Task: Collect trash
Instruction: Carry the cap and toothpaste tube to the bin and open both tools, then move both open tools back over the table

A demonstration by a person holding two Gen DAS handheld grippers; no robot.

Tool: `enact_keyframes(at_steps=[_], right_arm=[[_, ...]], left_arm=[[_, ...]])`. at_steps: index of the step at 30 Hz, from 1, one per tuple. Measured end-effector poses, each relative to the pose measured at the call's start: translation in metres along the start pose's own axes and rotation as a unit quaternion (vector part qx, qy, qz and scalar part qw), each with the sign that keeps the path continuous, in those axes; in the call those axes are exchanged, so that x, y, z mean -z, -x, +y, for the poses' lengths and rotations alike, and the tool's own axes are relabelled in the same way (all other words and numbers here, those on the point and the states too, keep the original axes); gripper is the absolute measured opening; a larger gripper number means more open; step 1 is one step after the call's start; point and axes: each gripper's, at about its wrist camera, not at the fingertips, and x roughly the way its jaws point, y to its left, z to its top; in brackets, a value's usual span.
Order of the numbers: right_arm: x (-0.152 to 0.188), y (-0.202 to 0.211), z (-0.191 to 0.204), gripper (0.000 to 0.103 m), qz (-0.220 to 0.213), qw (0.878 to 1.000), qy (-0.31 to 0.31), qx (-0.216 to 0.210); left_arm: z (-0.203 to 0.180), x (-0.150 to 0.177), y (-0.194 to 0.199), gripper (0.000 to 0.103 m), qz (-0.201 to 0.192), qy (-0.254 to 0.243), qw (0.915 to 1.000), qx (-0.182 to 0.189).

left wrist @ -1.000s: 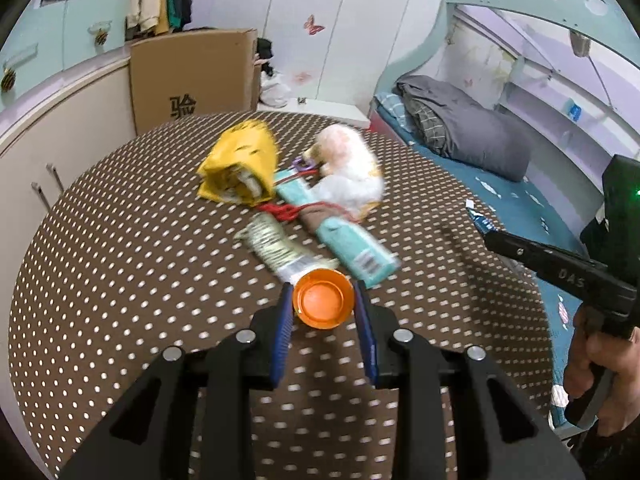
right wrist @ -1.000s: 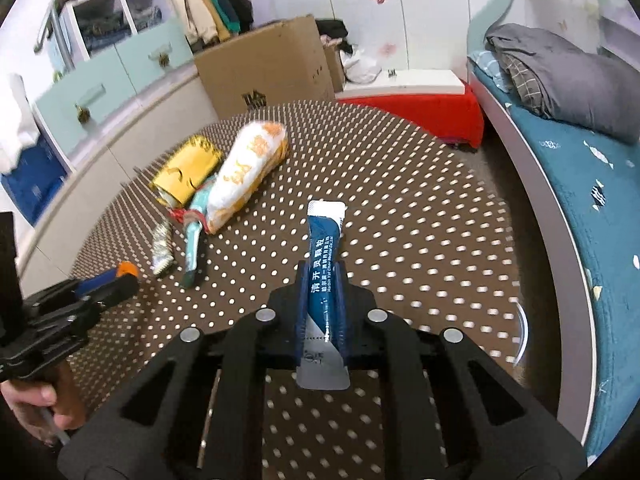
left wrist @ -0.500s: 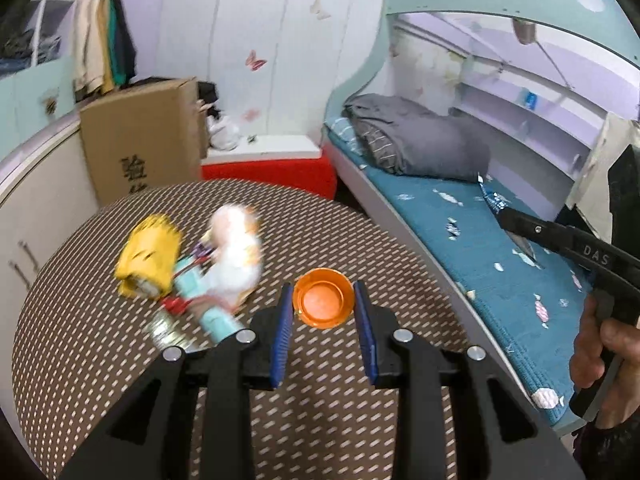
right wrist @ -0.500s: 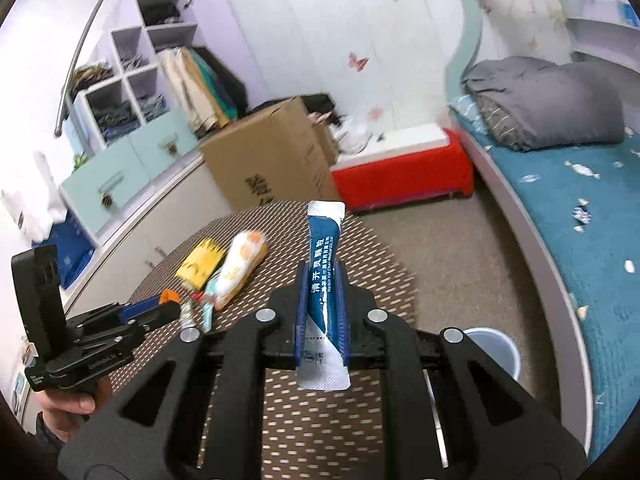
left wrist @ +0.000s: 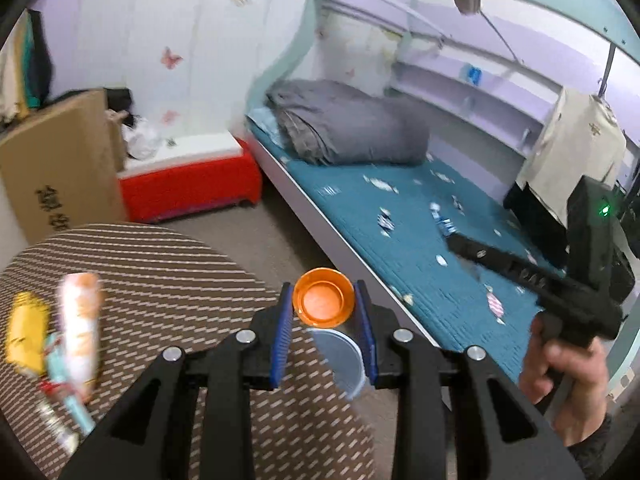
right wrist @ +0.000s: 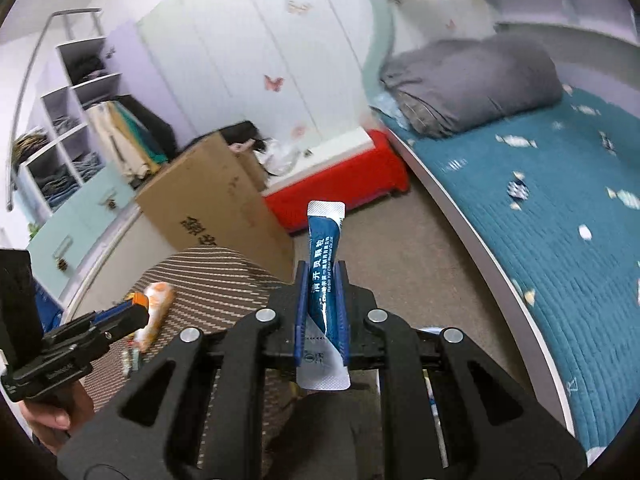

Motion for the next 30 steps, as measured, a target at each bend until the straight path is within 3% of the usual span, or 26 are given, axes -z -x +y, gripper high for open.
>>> enact_keyframes(at_steps=[7, 14, 18, 20, 21, 23, 24, 25, 26, 28, 30], right_arm=[[0.014, -0.053, -0.058, 0.013, 0.052, 0.997, -0.055, 0.021], [0.032, -0.101, -0.096, 0.013, 0.1, 0.989, -0.107, 0.031], [0.036, -0.117, -0.114, 0.013, 0.11, 0.985, -0.132, 0.031], [0.039, -0.125, -0.121, 0.016, 0.118, 0.982, -0.143, 0.031], [0.041, -0.13, -0.125, 0.016, 0.124, 0.98, -0.149, 0.031], [0.045, -0.138, -0.132, 0.018, 0.134, 0.978, -0.159, 0.03], [0.05, -0.143, -0.137, 0.026, 0.142, 0.975, -0.167, 0.03], [0.054, -0.146, -0.14, 0.061, 0.147, 0.973, -0.174, 0.033], [0.061, -0.147, -0.145, 0.077, 0.146, 0.971, -0.183, 0.042], [0.069, -0.144, -0.149, 0.078, 0.15, 0.968, -0.196, 0.048], [0.077, -0.14, -0.153, 0.089, 0.149, 0.965, -0.21, 0.05]], left_arm=[[-0.035, -0.008, -0.098, 0.029, 0.086, -0.047, 0.9951, 0.003], [-0.046, -0.001, -0.189, 0.029, 0.203, -0.073, 0.9766, 0.0], [-0.049, -0.002, -0.218, 0.031, 0.232, -0.09, 0.9685, -0.012], [-0.047, -0.005, -0.231, 0.055, 0.246, -0.092, 0.9644, -0.027], [-0.046, -0.006, -0.234, 0.078, 0.251, -0.093, 0.963, -0.036], [-0.043, -0.01, -0.23, 0.084, 0.238, -0.084, 0.9667, -0.042], [-0.042, -0.012, -0.227, 0.088, 0.229, -0.085, 0.9685, -0.049], [-0.041, -0.013, -0.224, 0.09, 0.224, -0.083, 0.9694, -0.054], [-0.04, -0.013, -0.221, 0.09, 0.22, -0.079, 0.9706, -0.057], [-0.037, -0.011, -0.21, 0.09, 0.209, -0.071, 0.974, -0.053], [-0.037, -0.01, -0.201, 0.09, 0.196, -0.067, 0.9768, -0.053]])
